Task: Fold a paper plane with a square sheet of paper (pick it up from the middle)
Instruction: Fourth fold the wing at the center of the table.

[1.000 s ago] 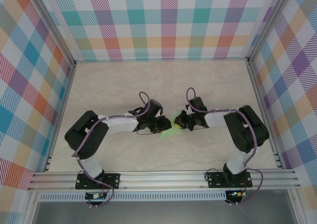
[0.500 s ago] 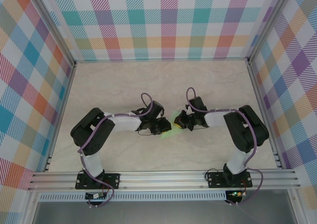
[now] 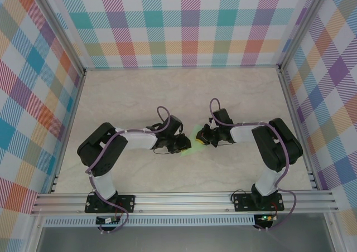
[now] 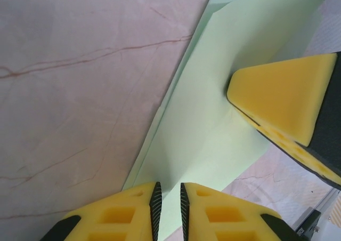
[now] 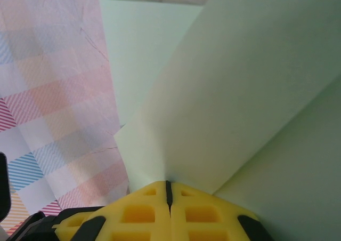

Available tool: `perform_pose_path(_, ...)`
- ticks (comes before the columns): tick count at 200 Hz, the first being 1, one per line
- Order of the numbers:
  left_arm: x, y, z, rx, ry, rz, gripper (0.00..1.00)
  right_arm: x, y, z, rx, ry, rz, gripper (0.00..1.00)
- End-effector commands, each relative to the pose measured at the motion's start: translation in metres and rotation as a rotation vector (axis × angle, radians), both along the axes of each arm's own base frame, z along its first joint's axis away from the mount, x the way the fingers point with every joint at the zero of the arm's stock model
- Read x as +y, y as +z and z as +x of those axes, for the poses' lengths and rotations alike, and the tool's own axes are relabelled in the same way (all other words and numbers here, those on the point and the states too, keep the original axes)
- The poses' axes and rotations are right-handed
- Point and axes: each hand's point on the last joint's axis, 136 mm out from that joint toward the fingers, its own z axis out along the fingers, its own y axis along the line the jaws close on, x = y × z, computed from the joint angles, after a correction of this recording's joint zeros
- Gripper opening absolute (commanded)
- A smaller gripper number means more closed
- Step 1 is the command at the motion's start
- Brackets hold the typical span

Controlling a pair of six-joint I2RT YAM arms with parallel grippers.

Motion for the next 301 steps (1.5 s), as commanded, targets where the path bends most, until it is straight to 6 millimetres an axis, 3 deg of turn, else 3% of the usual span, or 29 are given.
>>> perform_pose_path(1,0.029,-0.026,-0.035,0.122,-0.024,0.118,0.2,-0.05,-0.07,-0.041,0.194,-0.058,-0.275,0.04)
perform_pose_path(47,0.032,-0.022,-0.038,0.108,-0.067,0.131,0.15,-0.049,-0.07,-0.041,0.196,-0.058,-0.275,0.04)
perform_pose_path(86,-0.001,0.016,-0.021,0.022,-0.1,-0.024,0.09,-0.049,-0.073,-0.041,0.202,-0.056,-0.275,0.04)
perform_pose_path(114,-0.005,0.026,-0.022,0.013,-0.106,-0.05,0.08,-0.049,-0.074,-0.042,0.206,-0.054,-0.275,0.04)
perform_pose_path(178,0.014,-0.003,-0.031,0.071,-0.085,0.059,0.06,-0.049,-0.077,-0.043,0.216,-0.051,-0.279,0.04)
perform_pose_path(301,0.038,-0.023,-0.035,0.117,-0.02,0.082,0.06,-0.051,-0.078,-0.043,0.228,-0.049,-0.295,0.04)
